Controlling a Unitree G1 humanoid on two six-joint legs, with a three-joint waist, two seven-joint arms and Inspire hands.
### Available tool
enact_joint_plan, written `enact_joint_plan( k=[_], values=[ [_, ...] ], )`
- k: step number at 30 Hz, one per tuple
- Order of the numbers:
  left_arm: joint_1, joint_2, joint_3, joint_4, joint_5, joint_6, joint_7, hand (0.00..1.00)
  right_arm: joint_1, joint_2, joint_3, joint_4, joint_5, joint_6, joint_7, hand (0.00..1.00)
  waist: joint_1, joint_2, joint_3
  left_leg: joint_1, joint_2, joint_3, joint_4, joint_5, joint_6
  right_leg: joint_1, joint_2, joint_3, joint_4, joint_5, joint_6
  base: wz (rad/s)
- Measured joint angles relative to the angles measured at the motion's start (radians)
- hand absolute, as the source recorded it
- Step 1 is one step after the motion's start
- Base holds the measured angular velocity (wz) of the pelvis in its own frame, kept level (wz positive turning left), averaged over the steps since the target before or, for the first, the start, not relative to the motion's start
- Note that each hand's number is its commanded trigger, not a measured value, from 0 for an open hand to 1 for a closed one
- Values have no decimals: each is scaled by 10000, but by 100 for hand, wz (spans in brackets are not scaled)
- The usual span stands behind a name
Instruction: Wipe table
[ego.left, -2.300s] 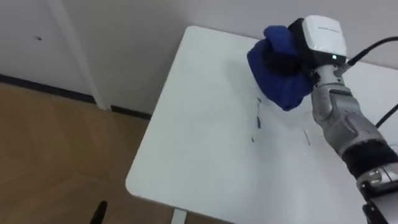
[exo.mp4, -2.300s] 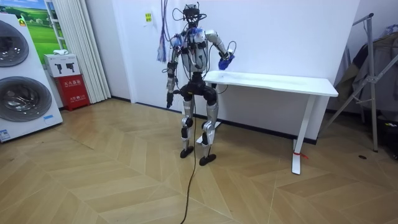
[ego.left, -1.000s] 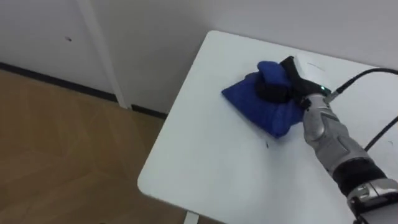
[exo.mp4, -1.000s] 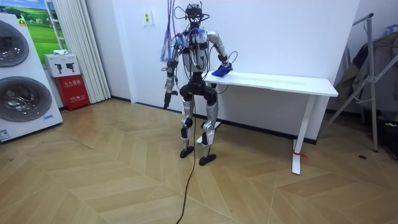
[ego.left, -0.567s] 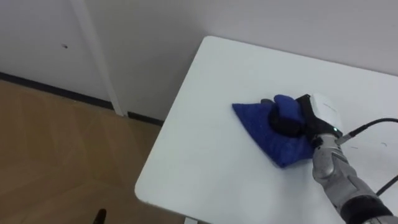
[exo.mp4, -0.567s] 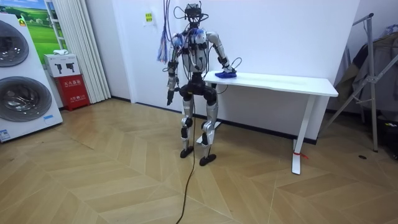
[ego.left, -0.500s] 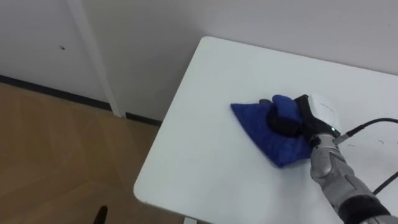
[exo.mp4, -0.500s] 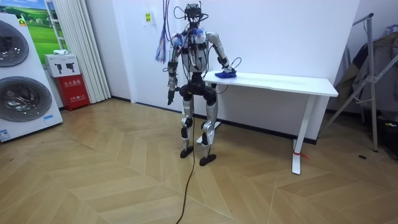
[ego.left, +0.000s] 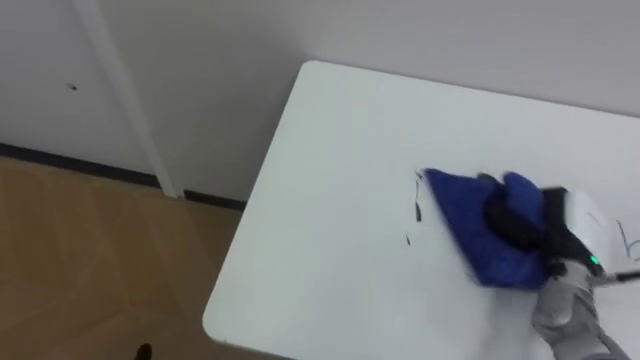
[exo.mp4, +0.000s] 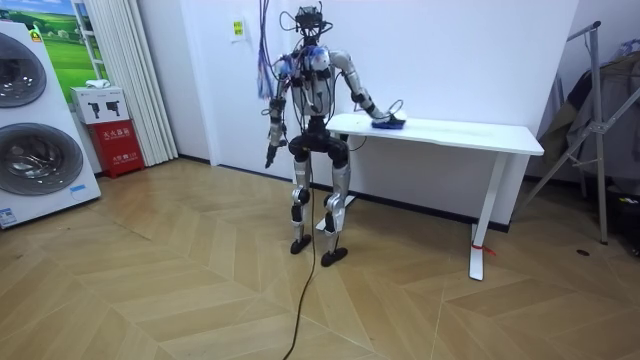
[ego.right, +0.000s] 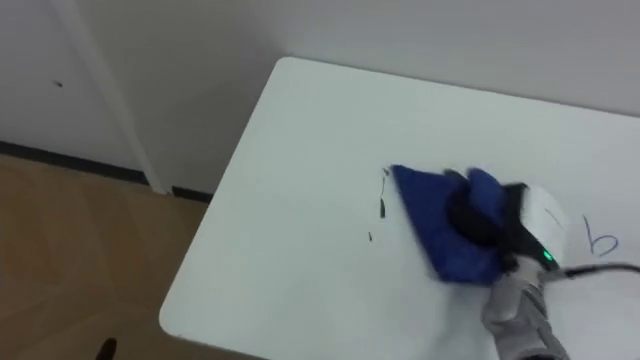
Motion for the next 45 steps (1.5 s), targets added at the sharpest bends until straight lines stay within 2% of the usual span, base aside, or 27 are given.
enact_joint_plan(
  k=[1,4,8,9,11,12,13,14,16,17,18,19,21,23,26,28,29,30,33,34,36,38,39,41,43,44,45],
  values=[
    [163,24,223,-1,8,0,29,0,187,-368,-513,439,438,11,51,100,-151,-26,-13,-13,-2,-15,9,-5,3,3,-1,-4,4,-3,4,6],
    [462,55,640,0,261,1,20,0,702,-900,-1365,896,1193,296,54,100,-326,-70,-33,18,0,-4,23,-10,-9,49,4,-2,-1,-42,66,-4],
    [249,-4,705,24,317,-7,-178,0,849,-844,-1253,519,1302,616,-5,100,-404,-80,11,53,51,138,62,-46,-94,22,37,16,3,-69,104,-22],
    [85,-43,560,42,312,-11,-255,0,813,-758,-1139,59,1122,937,65,100,-321,-43,23,47,65,160,82,-37,-107,4,41,76,10,-73,95,-25],
    [-163,-85,153,51,316,-13,-309,0,584,-567,-391,-891,428,1501,158,100,-68,-40,56,31,144,395,118,-31,-124,-154,89,311,87,-39,20,-43],
    [-273,-89,-183,106,324,-9,-322,0,76,-339,494,-1659,-183,1863,387,100,87,-12,50,-31,195,465,202,-43,-148,-341,123,451,217,-13,-74,-69],
    [-450,-121,-378,220,485,31,-421,0,-561,-86,1538,-2340,-1007,2011,679,100,364,79,76,-87,226,379,271,-55,-169,-489,201,595,227,52,-186,-61],
    [-511,-131,-419,201,532,40,-485,0,-918,56,2008,-2671,-1539,2042,861,100,387,98,88,-177,245,385,334,-43,-191,-544,230,585,225,68,-208,-21],
    [-862,-123,-754,204,491,60,-606,0,-2438,361,3652,-3302,-2726,1909,1500,100,754,104,142,-441,268,204,367,86,-289,-850,306,579,244,76,-281,23],
    [-931,-123,-802,191,468,58,-675,0,-2849,360,3949,-3291,-2972,1827,1653,100,928,121,160,-468,269,151,353,123,-307,-852,317,546,253,82,-305,30],
    [-943,-84,-884,197,413,74,-702,0,-3514,370,4344,-3229,-3189,1753,1929,100,1254,50,195,-461,267,72,279,242,-317,-861,315,426,195,82,-325,50],
    [-877,-22,-954,200,427,107,-702,0,-3843,372,4437,-3210,-3287,1673,2064,100,1449,-50,184,-459,202,-179,192,289,-317,-796,296,322,155,50,-316,57],
    [-496,23,-929,201,562,295,-690,0,-3974,365,4368,-3214,-3371,1646,2090,100,1572,-203,190,-464,116,-439,168,283,-306,-574,246,74,6,-9,-252,63],
    [-53,34,-931,201,637,610,-712,0,-3699,322,4251,-2659,-3348,1645,2180,100,1562,-265,223,-437,64,-446,170,253,-256,-361,178,-65,-14,-53,-181,57],
    [11,52,-853,206,716,658,-746,0,-2700,287,3573,-1876,-3359,1592,2230,100,1469,-327,185,-433,6,-380,160,240,-201,-231,96,3,31,-85,-128,46],
    [134,116,-716,184,706,616,-764,0,-1715,226,2495,-1625,-2782,906,1935,100,1168,-250,185,-386,-45,-66,175,233,-136,-134,-26,48,39,-165,1,8],
    [152,161,-662,186,705,578,-767,0,-1483,179,2315,-1597,-2674,762,1862,100,1119,-235,193,-348,-90,27,175,232,-135,-108,-42,71,30,-165,1,-11],
    [251,251,-440,208,709,447,-786,0,-1168,112,1933,-1498,-2409,536,1748,100,899,-251,190,-305,-121,158,178,218,-112,-34,-83,21,10,-195,49,-6],
    [137,296,233,170,761,154,-807,0,-342,-146,929,-1339,-2015,315,1508,100,560,-211,178,-189,-151,280,176,148,-9,45,-133,97,32,-233,111,-7],
    [151,293,369,101,766,124,-814,0,-122,-148,619,-1241,-1848,319,1444,100,456,-208,116,-160,-148,362,178,114,32,49,-139,195,36,-234,114,-18],
    [134,276,385,-6,919,122,-815,0,121,-153,327,-1222,-1689,337,1418,100,401,-190,53,-69,-151,421,194,27,80,97,-146,252,63,-243,129,-22],
    [12,250,256,-6,989,123,-812,0,195,-143,274,-1236,-1686,468,1427,100,344,-100,65,-10,-118,504,354,-123,103,174,-173,155,220,-273,179,-27],
    [-166,239,44,-6,927,125,-806,0,84,-72,373,-1252,-1688,689,1441,100,388,-18,72,-7,-1,680,502,-259,124,144,-197,65,415,-307,233,-51],
    [-447,180,-445,64,841,123,-754,0,-472,217,804,-1303,-1711,1317,1432,100,803,216,81,-25,187,1224,891,-493,128,-221,-239,-1,977,-353,201,-85],
    [-942,153,-882,523,717,122,-694,0,-1208,587,1625,-1308,-1912,1767,1475,100,1221,368,141,-161,300,1534,1224,-632,139,-804,-358,-34,1722,-450,61,-96],
    [-1168,151,-1016,729,722,125,-691,0,-1499,746,1936,-1307,-1969,1858,1533,100,1383,402,162,-240,355,1647,1373,-692,136,-1022,-434,-143,1963,-459,36,-108],
    [-1513,155,-1210,1127,744,136,-686,0,-2058,1200,2532,-1316,-2076,1988,1717,100,1716,415,203,-380,471,1892,1608,-793,124,-1409,-602,-484,2438,-498,-63,-93]
  ],
)
